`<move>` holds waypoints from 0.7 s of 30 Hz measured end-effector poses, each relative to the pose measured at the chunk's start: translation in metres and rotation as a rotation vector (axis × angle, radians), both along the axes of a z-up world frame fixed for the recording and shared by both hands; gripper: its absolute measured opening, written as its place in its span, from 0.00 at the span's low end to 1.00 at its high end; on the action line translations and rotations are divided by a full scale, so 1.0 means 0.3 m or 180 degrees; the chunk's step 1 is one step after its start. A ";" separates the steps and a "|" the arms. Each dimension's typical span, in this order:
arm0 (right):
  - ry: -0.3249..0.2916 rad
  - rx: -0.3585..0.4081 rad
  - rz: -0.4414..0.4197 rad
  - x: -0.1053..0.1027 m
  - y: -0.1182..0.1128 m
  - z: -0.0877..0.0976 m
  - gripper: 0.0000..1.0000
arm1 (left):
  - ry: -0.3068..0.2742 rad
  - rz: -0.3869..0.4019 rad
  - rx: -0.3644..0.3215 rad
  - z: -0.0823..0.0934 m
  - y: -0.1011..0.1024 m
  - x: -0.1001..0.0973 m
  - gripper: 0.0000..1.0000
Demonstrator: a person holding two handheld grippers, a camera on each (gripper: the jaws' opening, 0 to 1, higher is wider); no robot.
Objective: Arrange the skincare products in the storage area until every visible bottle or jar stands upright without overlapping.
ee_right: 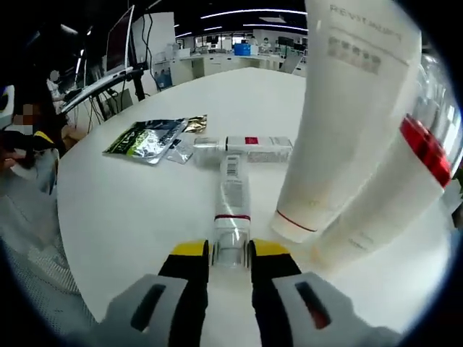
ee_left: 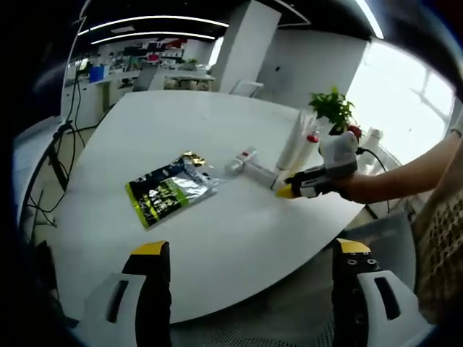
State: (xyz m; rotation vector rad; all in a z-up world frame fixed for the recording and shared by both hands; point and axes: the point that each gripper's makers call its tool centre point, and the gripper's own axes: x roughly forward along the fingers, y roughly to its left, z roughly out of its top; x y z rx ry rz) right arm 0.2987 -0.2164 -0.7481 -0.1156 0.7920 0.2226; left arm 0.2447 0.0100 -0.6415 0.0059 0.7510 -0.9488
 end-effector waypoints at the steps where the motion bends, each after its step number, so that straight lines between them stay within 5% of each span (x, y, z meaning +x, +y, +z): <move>1: 0.0000 0.0001 -0.0006 0.001 0.000 0.001 0.21 | -0.0001 -0.0001 0.0001 0.000 0.000 0.000 0.90; 11: 0.0090 0.0089 0.0074 -0.019 0.017 0.014 0.19 | -0.0016 -0.0033 0.0007 0.001 -0.004 -0.003 0.90; 14: 0.0123 0.0460 -0.0053 -0.032 0.046 0.043 0.19 | -0.0045 -0.0057 0.0011 0.006 -0.010 -0.005 0.89; 21: 0.0191 0.0986 -0.0295 -0.099 0.072 0.125 0.19 | -0.0427 -0.0272 0.0018 0.049 -0.056 -0.020 0.85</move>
